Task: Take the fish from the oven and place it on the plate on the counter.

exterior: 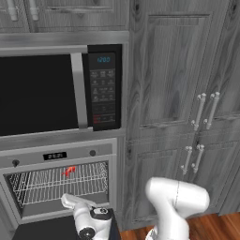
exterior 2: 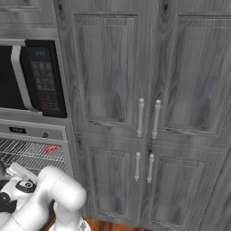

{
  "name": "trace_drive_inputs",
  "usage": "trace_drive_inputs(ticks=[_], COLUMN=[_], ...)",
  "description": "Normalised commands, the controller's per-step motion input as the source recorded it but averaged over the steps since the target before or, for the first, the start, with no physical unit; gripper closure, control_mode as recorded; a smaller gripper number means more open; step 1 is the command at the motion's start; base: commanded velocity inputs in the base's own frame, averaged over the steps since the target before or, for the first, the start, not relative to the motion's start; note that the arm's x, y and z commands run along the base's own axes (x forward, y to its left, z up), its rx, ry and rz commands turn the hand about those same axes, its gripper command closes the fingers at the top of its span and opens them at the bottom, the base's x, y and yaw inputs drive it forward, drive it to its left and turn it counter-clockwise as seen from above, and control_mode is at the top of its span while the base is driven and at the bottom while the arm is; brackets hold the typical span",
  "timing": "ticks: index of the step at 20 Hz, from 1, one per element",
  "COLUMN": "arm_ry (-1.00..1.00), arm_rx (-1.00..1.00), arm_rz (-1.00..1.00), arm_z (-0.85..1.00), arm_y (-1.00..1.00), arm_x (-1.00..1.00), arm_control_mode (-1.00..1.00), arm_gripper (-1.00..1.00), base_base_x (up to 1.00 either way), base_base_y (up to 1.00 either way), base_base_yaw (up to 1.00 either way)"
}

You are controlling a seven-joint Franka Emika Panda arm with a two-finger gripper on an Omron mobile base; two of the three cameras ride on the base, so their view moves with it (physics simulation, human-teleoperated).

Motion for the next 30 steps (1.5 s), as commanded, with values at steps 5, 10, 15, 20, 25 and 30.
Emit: trace_drive_inputs(ticks=[5,10,15,20,25,30], arm_ry=[-0.13,-0.09,-0.05,-0.09,-0.16,-0.17], arm_rx=[0.12,0.14,0.14,0.12,0.08,0.08], arm_rz=[-0.08,-0.08,-0.07,-0.07,-0.08,-0.09], arm_z=[-0.99,-1.00,-1.00,-1.00,-1.00,-1.00], arm_y=[0.23,0.27,0.31,0.33,0.38,0.34], arm_x=[0.00,0.00,-0.11,-0.08,0.00,-0.01], arm_control_mode=[-1.00,-1.00,-1.00,-1.00,-1.00,-1.00], arm_gripper=[-1.00,-1.00,-1.00,-1.00,-1.00,-1.00], base_base_x=[0.00,0.00,0.00,0.00,0.00,0.00], base_base_y=[0.00,0.00,0.00,0.00,0.00,0.00], base_base_yaw=[0.00,0.00,0.00,0.00,0.00,0.00])
